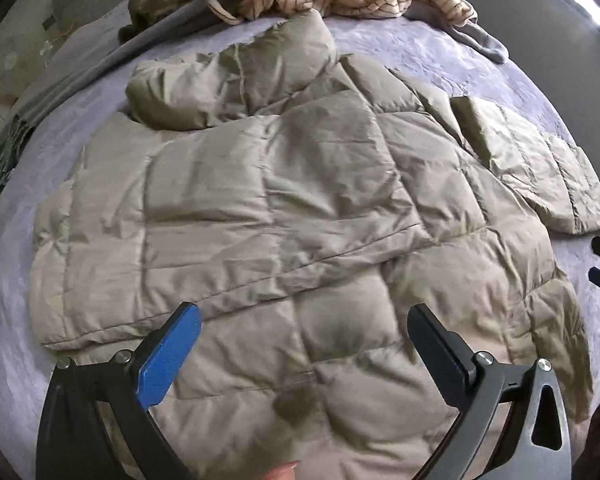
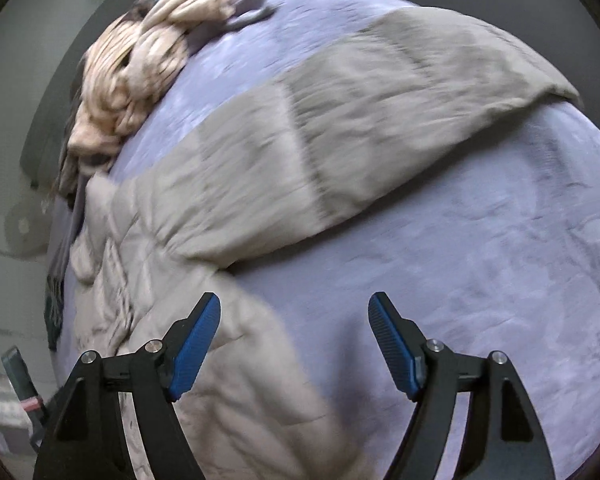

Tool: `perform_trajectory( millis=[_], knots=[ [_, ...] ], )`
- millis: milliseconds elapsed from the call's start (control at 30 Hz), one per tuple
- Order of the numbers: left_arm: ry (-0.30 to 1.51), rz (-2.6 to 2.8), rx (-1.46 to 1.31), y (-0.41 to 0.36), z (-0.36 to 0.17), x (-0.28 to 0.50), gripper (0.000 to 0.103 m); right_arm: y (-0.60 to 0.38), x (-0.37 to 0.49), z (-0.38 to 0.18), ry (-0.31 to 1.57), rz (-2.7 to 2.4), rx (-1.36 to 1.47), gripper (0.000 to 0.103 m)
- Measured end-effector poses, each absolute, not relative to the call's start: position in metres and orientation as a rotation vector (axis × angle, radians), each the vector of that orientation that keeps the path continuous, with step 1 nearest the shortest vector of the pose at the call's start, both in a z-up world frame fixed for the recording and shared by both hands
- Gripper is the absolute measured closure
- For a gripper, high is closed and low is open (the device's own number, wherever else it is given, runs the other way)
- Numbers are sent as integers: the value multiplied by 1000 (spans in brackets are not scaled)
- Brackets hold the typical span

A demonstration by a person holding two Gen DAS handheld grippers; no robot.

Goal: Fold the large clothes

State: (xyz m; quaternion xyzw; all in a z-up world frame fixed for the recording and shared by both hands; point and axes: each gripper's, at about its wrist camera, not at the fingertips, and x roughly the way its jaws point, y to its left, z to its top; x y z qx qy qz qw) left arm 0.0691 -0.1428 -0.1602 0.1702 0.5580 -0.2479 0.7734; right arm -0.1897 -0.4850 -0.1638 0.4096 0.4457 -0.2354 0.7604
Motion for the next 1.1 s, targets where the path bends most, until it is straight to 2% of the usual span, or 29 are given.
perform_trajectory(
  millis=[67,233,267,767,933,967,1000,1033,1067,1100],
  knots=[
    [1219,-526,355,-148,-161,68,0,-505,-201,-165,928,-542,942,12],
    [1248,-542,342,-163,-165,64,0,-545,-223,-170,813,-583,1073,9],
    [1261,-554,338,-167,-166,63,0,-554,-227,-171,782,-592,1092,1],
    [1263,-570,303,-197,-161,53,0,-654,-238,-187,422,-579,1441,0],
    [1244,-540,280,-196,-156,61,0,-667,-225,-192,402,-529,1530,1],
    [1243,-534,274,-191,-154,63,0,-668,-222,-193,400,-518,1543,9],
    [1242,-525,266,-186,-153,66,0,-668,-219,-193,400,-504,1561,39],
    [1241,-516,259,-183,-152,68,0,-669,-216,-196,414,-488,1580,61],
    [1241,-504,249,-179,-151,71,0,-670,-210,-197,441,-481,1594,93],
    [1239,-496,242,-175,-150,73,0,-668,-210,-196,446,-480,1585,96]
  ],
)
